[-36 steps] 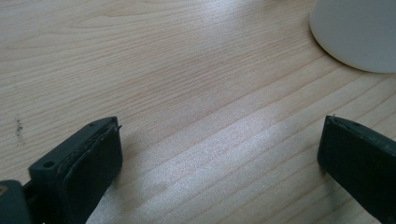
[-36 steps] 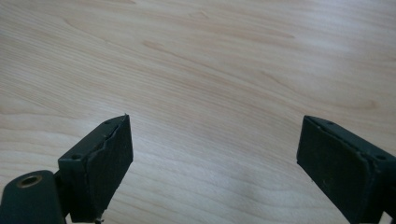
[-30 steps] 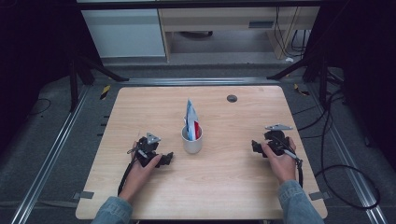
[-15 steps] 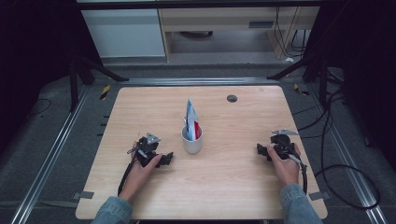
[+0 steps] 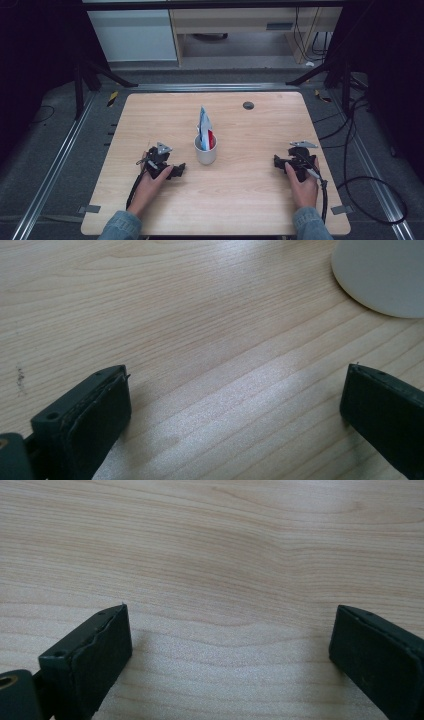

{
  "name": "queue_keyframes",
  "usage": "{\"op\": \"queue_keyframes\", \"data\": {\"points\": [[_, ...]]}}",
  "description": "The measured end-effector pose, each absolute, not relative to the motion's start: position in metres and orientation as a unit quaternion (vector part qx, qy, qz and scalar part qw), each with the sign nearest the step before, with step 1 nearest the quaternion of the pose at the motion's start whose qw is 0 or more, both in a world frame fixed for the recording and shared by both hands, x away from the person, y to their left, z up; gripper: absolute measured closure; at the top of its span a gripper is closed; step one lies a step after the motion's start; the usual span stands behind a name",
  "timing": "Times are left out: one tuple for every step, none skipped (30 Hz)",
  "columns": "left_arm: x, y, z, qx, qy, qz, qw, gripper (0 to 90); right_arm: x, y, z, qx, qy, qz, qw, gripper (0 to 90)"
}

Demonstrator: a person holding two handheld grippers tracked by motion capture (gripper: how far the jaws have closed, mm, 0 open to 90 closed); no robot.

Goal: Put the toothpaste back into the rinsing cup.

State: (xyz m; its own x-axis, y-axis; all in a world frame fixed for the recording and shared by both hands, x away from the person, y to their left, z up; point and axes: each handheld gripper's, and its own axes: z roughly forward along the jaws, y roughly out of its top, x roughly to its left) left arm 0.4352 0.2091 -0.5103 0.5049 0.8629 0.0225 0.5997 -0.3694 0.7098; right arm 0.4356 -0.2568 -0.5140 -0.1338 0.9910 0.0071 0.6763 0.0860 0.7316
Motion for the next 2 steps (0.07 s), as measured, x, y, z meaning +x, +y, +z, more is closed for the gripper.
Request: {"op": "queue_keyframes", "data": {"points": [[0.4352,0.2091,-0.5103,0.803,0.455,0.2,0.328,0.0,0.4346,-0.2556,-0.514,0.61,0.685,0.301,0.262,3.8],[0.4352,0.2091,-0.5102,0.803,0.455,0.2,0.328,0.0,0.4332,-0.2546,-0.514,0.611,0.683,0.299,0.264,3.2]]}}
